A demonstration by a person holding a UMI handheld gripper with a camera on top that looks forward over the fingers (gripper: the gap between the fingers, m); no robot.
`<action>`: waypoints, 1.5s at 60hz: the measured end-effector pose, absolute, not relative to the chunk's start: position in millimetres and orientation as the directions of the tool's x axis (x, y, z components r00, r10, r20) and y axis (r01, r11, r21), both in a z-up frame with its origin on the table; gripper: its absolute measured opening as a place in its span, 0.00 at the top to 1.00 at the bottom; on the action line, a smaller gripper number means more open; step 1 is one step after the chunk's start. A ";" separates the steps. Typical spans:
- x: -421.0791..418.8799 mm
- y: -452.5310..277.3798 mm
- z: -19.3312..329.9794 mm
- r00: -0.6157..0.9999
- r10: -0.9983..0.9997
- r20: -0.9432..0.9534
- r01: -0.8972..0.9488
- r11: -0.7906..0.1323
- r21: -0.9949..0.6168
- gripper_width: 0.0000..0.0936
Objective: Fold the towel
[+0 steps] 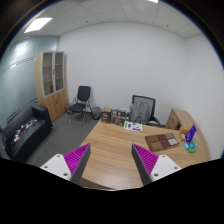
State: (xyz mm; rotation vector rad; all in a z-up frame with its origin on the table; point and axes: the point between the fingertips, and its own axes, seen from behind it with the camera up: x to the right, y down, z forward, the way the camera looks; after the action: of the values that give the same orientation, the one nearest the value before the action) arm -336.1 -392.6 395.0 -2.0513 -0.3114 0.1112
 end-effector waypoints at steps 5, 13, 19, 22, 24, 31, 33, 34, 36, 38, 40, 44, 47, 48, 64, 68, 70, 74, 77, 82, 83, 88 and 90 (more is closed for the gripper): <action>-336.2 -393.0 388.1 0.963 0.266 0.041 0.166 -0.468 -0.868 0.09; -327.5 -387.5 363.3 0.963 0.267 0.043 0.176 -0.500 -0.848 0.09; -314.4 -380.8 333.1 0.964 0.265 0.031 0.175 -0.539 -0.824 0.09; -303.2 -377.0 312.4 0.965 0.260 0.025 0.173 -0.564 -0.807 0.09; -293.8 -374.6 296.8 0.967 0.255 0.023 0.173 -0.583 -0.794 0.09; -249.6 -355.3 237.1 0.973 0.230 0.021 0.169 -0.647 -0.744 0.08; -235.1 -346.3 219.7 0.974 0.225 0.025 0.171 -0.657 -0.735 0.09; -228.1 -341.0 211.3 0.974 0.225 0.027 0.173 -0.660 -0.732 0.08; -213.0 -327.9 195.1 0.974 0.223 0.031 0.174 -0.661 -0.730 0.08; -196.1 -313.1 179.4 0.976 0.215 0.038 0.174 -0.663 -0.728 0.08; -180.2 -297.5 163.7 0.976 0.213 0.047 0.180 -0.666 -0.724 0.08; -150.9 -260.6 140.1 0.975 0.215 0.059 0.189 -0.654 -0.732 0.08; -130.9 -231.0 124.7 0.973 0.218 0.070 0.197 -0.642 -0.741 0.08; -125.1 -220.5 120.4 0.973 0.220 0.073 0.200 -0.637 -0.745 0.08; -85.8 -55.8 58.6 0.959 0.277 0.054 0.211 -0.579 -0.787 0.08; -86.8 -23.9 42.6 0.954 0.296 0.050 0.220 -0.578 -0.785 0.08; -87.3 -10.8 35.4 0.950 0.307 0.050 0.228 -0.578 -0.783 0.08; -87.6 10.7 22.6 0.944 0.327 0.052 0.243 -0.579 -0.778 0.09; -89.3 22.3 13.0 0.938 0.342 0.047 0.251 -0.584 -0.772 0.13; -88.9 31.3 -1.1 0.934 0.356 0.035 0.259 -0.607 -0.751 0.24; -88.0 32.1 -3.8 0.934 0.355 0.035 0.261 -0.613 -0.746 0.26; -84.2 34.9 -7.1 0.930 0.361 0.073 0.292 -0.601 -0.744 0.40; -85.1 34.5 -6.9 0.927 0.368 0.076 0.298 -0.599 -0.743 0.45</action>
State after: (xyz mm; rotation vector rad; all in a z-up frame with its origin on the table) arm -85.1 34.5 -6.9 -2.2516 -0.4699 0.1075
